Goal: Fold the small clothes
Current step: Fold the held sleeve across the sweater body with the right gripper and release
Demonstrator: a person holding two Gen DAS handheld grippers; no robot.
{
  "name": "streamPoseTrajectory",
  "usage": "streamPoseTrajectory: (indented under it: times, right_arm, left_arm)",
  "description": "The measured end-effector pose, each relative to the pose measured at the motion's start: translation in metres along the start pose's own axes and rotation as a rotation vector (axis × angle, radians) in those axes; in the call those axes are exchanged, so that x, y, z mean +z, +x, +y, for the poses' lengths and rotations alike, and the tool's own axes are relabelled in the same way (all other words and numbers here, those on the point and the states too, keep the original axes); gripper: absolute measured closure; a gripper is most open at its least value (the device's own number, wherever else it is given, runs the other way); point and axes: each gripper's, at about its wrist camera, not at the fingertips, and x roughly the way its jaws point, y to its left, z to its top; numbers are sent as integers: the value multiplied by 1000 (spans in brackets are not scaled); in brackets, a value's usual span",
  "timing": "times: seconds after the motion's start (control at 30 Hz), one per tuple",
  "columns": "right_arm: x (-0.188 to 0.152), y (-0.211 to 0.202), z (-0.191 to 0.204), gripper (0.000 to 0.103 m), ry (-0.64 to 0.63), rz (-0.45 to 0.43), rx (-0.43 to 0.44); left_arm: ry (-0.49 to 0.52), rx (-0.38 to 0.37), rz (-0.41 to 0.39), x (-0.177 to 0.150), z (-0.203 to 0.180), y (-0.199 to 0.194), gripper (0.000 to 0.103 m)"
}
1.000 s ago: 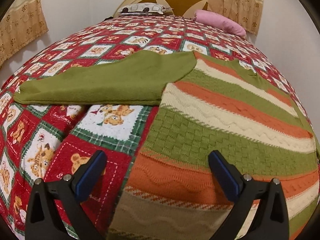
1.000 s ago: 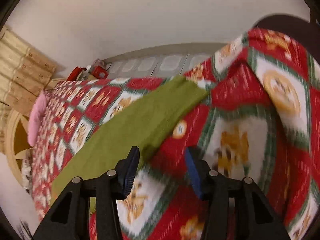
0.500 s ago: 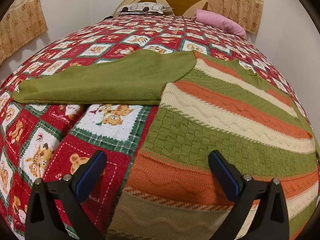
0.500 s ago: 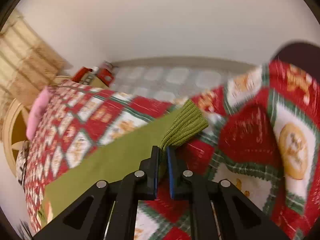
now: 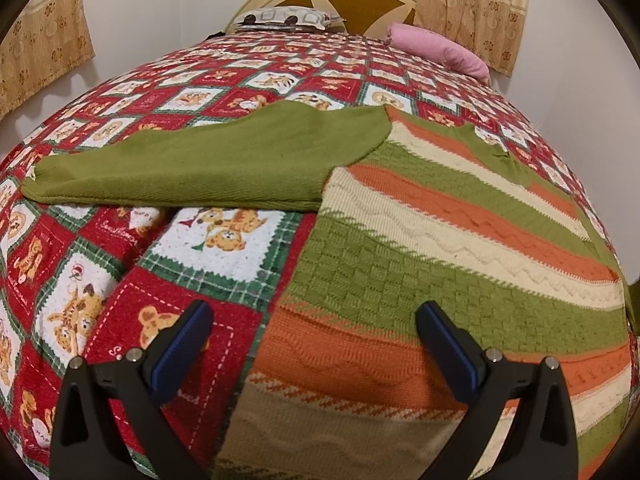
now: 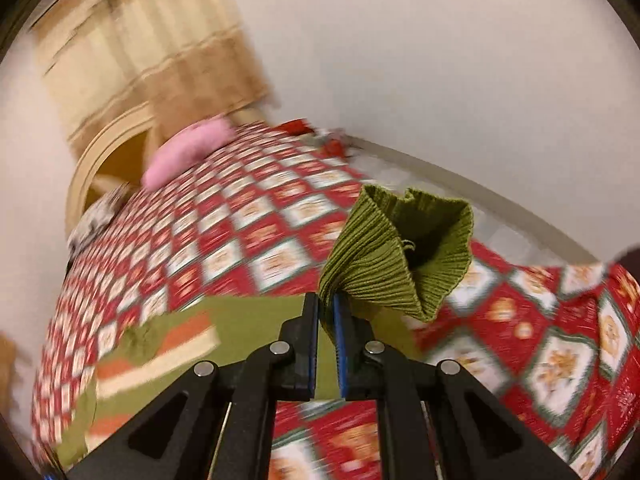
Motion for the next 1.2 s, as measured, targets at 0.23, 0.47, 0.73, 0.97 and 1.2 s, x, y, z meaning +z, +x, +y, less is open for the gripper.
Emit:
streamPoseTrajectory:
  times: [0.23, 0.47, 0.73, 0.97, 1.2]
  right_arm:
    - [-46, 14, 133, 96, -224, 41, 140]
    - [-103, 53, 237, 97, -351, 135, 240]
    - [-163, 95, 303, 97, -458, 239, 292]
    - [-189, 109, 326, 97, -519, 277, 333]
    - [-203, 116, 331, 82, -531, 371, 456]
  left_arm:
    - [-23, -33, -14, -1, 5, -2, 0]
    - [-47, -68, -27, 0, 10, -3, 0]
    - [-63, -89, -34, 0, 13, -4, 0]
    - [-74, -102, -38, 0, 15, -4, 0]
    - [-74, -102, -36, 1, 16, -3, 0]
